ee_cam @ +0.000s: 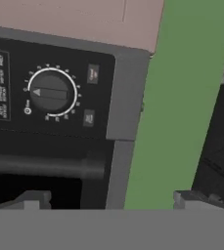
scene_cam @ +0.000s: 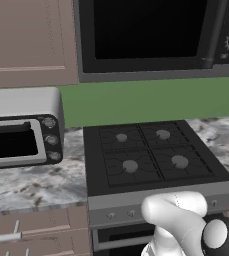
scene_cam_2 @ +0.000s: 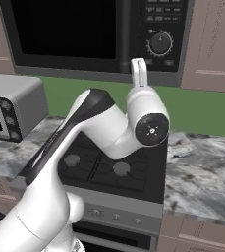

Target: Transport the chicken drumstick from the fridge to the microwave and turn on the microwave.

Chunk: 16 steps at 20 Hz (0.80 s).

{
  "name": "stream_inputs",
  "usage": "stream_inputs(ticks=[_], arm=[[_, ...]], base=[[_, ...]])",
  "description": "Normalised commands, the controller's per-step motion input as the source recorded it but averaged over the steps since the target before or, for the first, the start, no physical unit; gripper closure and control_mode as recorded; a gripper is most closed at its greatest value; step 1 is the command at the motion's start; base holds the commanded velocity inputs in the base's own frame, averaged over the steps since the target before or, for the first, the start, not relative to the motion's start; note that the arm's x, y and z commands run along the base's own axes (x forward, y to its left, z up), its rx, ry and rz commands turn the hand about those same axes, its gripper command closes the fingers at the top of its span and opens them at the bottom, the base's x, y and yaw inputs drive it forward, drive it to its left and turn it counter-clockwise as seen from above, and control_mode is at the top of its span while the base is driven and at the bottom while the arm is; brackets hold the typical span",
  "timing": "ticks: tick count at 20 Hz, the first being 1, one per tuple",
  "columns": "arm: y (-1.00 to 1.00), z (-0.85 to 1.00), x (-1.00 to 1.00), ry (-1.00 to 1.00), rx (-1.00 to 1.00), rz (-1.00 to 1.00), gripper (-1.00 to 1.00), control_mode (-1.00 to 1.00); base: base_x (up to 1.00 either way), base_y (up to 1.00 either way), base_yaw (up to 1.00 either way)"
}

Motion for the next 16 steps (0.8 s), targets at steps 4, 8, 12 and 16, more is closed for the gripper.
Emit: stream_inputs(ticks=[4,8,12,16], arm=[[-0.22,0.00,0.05,-0.01,0.13,0.00,-1.00,-1.00],[-0.29,0.02,0.00,0.00,0.22,0.00,-1.00,-1.00],[-0.14,0.03,0.09,0.00,0.12,0.00,-1.00,-1.00],[-0.06,0.00,0.27,0.00,0.03,0.00,-1.00,-1.00]], base=[[0.00,0.00,0.00],[0.00,0.00,0.00],[0.00,0.00,0.00],[0.00,0.00,0.00]])
